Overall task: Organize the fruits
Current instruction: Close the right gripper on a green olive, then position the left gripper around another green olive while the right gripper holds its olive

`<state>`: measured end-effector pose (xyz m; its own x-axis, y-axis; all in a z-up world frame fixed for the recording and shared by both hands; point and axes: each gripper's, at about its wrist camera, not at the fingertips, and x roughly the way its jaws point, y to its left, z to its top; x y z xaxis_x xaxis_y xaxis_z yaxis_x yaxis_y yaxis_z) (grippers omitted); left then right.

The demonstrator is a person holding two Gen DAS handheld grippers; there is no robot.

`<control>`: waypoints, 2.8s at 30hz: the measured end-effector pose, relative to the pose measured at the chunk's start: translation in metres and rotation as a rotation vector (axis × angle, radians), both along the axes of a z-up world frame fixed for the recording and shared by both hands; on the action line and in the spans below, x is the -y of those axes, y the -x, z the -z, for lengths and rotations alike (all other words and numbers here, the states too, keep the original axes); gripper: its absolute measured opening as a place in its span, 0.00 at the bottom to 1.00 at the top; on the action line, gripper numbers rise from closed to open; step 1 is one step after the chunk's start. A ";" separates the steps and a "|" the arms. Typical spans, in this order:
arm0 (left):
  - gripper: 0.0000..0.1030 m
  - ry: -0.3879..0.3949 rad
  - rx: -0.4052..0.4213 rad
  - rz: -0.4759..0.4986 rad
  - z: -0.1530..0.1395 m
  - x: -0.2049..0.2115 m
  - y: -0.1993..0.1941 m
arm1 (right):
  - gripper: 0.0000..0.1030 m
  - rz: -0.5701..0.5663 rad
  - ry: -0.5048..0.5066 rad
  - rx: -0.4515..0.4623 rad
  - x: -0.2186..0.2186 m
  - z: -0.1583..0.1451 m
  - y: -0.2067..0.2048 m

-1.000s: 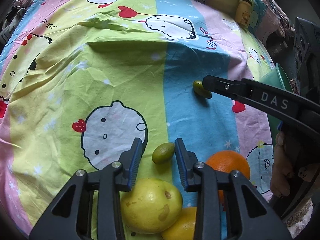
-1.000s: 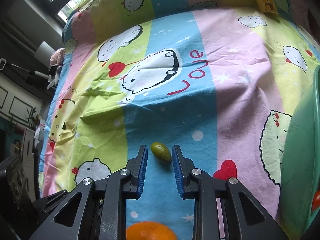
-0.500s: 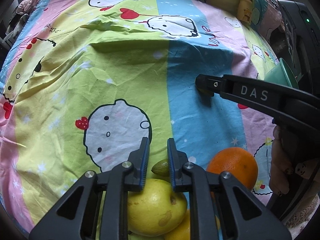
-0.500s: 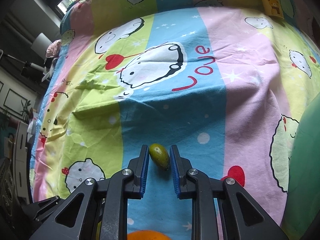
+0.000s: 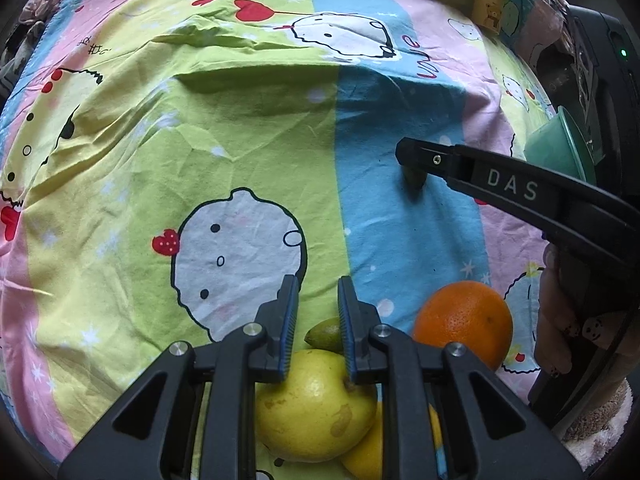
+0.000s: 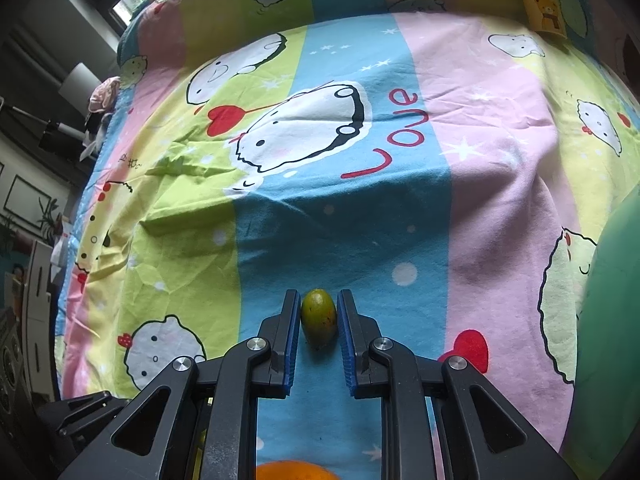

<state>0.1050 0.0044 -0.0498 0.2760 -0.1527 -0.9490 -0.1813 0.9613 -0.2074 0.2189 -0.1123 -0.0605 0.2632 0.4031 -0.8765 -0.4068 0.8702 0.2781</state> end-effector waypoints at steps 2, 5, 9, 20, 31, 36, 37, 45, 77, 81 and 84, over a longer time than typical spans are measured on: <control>0.19 -0.005 -0.034 0.059 0.000 0.006 -0.005 | 0.20 0.014 -0.007 -0.007 0.005 -0.001 -0.001; 0.19 -0.048 -0.076 0.132 -0.003 0.014 -0.011 | 0.20 0.033 -0.031 -0.016 0.013 -0.004 -0.004; 0.24 -0.095 -0.105 0.184 -0.005 0.019 -0.016 | 0.20 0.051 -0.053 -0.011 0.022 -0.009 -0.005; 0.35 -0.137 -0.204 0.252 0.009 0.032 -0.022 | 0.20 0.060 -0.083 -0.003 0.028 -0.016 -0.002; 0.32 -0.146 -0.217 0.264 0.017 0.041 -0.017 | 0.20 0.067 -0.095 -0.007 0.030 -0.017 -0.002; 0.21 -0.157 -0.177 0.239 0.013 0.044 -0.013 | 0.20 0.071 -0.100 -0.010 0.032 -0.017 -0.002; 0.17 -0.161 -0.164 0.236 0.012 0.046 -0.012 | 0.20 0.072 -0.101 -0.008 0.033 -0.018 -0.002; 0.13 -0.192 -0.144 0.262 0.011 0.065 -0.006 | 0.20 0.083 -0.114 -0.011 0.038 -0.019 -0.003; 0.30 -0.235 -0.354 0.321 0.040 0.067 -0.018 | 0.20 0.123 -0.164 -0.023 0.056 -0.022 -0.006; 0.26 -0.244 -0.309 0.303 0.029 0.076 -0.035 | 0.20 0.122 -0.168 -0.024 0.056 -0.023 -0.005; 0.26 -0.240 -0.285 0.287 0.026 0.078 -0.039 | 0.20 0.122 -0.165 -0.024 0.056 -0.023 -0.005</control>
<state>0.1444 -0.0735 -0.0753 -0.0221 0.0481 -0.9986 0.0811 0.9956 0.0462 0.2241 -0.1685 -0.0379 0.2984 0.5080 -0.8080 -0.2922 0.8546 0.4293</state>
